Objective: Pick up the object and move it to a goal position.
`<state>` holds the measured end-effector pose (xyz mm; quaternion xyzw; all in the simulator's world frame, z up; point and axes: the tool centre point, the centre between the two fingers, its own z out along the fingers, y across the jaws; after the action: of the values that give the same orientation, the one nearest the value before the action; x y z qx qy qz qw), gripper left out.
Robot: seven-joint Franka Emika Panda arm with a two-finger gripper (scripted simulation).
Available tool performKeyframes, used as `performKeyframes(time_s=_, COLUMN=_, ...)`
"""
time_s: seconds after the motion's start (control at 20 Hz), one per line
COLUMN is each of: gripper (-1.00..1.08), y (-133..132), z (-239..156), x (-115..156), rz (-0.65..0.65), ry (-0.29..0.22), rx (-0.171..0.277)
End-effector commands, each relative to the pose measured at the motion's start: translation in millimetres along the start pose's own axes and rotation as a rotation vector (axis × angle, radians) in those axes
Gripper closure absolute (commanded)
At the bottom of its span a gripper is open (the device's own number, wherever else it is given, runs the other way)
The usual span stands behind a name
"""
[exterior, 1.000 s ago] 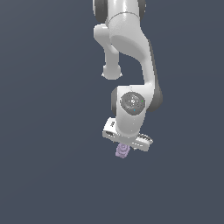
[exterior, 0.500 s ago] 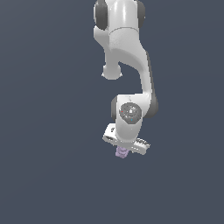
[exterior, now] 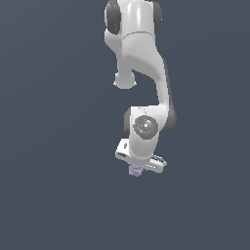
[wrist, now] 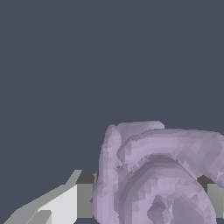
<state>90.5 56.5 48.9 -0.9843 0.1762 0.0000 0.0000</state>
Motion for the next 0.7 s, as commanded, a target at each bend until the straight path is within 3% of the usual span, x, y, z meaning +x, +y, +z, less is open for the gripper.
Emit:
performKeyframes(time_s=0.0, gripper=1.08, y=0, z=0, x=0, rz=0.0, ry=0.0, rx=0.0)
performKeyframes(time_s=0.35, gripper=1.08, y=3, z=-3, x=1, rz=0.0, ry=0.0, rx=0.0)
performKeyframes(time_s=0.65, gripper=1.08, y=27, z=-24, x=9, rz=0.0, ry=0.0, rx=0.0)
